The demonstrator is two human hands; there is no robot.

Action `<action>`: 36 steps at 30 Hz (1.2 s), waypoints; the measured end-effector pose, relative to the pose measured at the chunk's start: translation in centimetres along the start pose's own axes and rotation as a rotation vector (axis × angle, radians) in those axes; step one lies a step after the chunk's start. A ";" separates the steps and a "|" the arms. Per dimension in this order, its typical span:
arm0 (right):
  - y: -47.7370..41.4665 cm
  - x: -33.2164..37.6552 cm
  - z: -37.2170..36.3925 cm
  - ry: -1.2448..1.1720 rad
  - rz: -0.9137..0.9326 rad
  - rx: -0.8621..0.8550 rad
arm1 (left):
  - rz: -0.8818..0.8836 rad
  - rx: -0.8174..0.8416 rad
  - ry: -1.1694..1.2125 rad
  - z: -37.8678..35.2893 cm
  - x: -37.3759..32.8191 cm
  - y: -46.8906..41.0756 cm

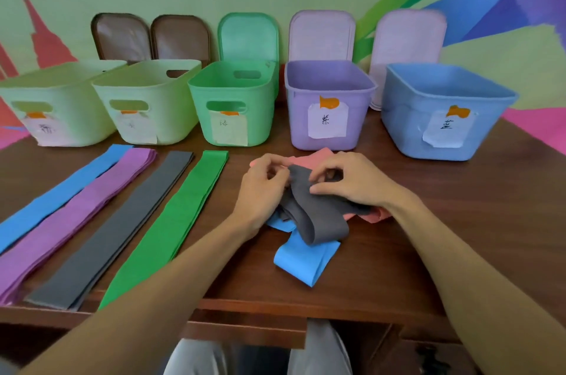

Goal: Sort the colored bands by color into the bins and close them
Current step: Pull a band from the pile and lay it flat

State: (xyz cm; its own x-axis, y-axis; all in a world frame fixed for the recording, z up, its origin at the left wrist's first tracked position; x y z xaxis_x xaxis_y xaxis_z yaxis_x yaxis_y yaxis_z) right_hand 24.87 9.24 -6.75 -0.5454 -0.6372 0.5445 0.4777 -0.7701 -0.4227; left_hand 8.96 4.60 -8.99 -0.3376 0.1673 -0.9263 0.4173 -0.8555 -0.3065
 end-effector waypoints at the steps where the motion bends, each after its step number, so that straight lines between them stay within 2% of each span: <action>1: 0.0 0.0 0.1 -0.009 0.003 -0.003 | -0.008 0.007 -0.005 -0.1 -0.1 0.2; 3: 0.0 -0.3 0.6 -0.061 -0.003 -0.069 | -0.019 0.019 -0.002 -0.2 -0.3 0.4; 7: 0.0 -1.4 2.2 -0.248 -0.075 -0.310 | -0.064 0.072 -0.056 -0.4 -1.0 0.9; 14: 0.8 -4.5 5.0 -0.465 -0.292 -0.792 | -0.309 0.266 -0.191 -1.4 -2.5 3.0; 17: 1.4 -5.7 5.8 -0.457 -0.354 -0.916 | -0.452 0.318 -0.286 -2.0 -2.5 3.2; 21: 2.0 -6.9 5.9 -0.460 -0.458 -0.989 | -0.635 0.267 -0.450 -2.4 -2.6 3.5; 25: 2.5 -6.8 6.1 -0.489 -0.487 -1.021 | -0.419 0.226 -0.289 -1.8 -2.9 2.5; 29: 2.6 -6.5 5.9 -0.530 -0.498 -1.011 | -0.380 0.240 -0.347 -1.8 -4.6 0.8; 34: 2.4 -6.4 6.1 -0.672 -0.508 -1.006 | -0.586 0.177 -0.567 -2.1 -9.3 -0.7; 36: 2.3 -6.3 6.2 -0.791 -0.538 -1.025 | -0.592 0.208 -0.643 -2.2 -10.0 -1.2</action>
State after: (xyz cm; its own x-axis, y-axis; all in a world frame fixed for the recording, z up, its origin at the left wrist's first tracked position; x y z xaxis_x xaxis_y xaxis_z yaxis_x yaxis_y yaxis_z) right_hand 33.69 11.62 -6.66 0.1926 -0.3397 0.9206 -0.5591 -0.8090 -0.1816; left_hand 13.71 5.07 0.20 -0.8823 0.3558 -0.3081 -0.1156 -0.7984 -0.5909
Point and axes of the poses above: each hand's wrist, its own y-axis away from the middle knuckle, its own z-axis out of the back of the hand, x = y × z, the point moved 6 cm from there along -y, towards the middle knuckle, and after that the axes turned 11 degrees about -x, right-handed, at the moved point
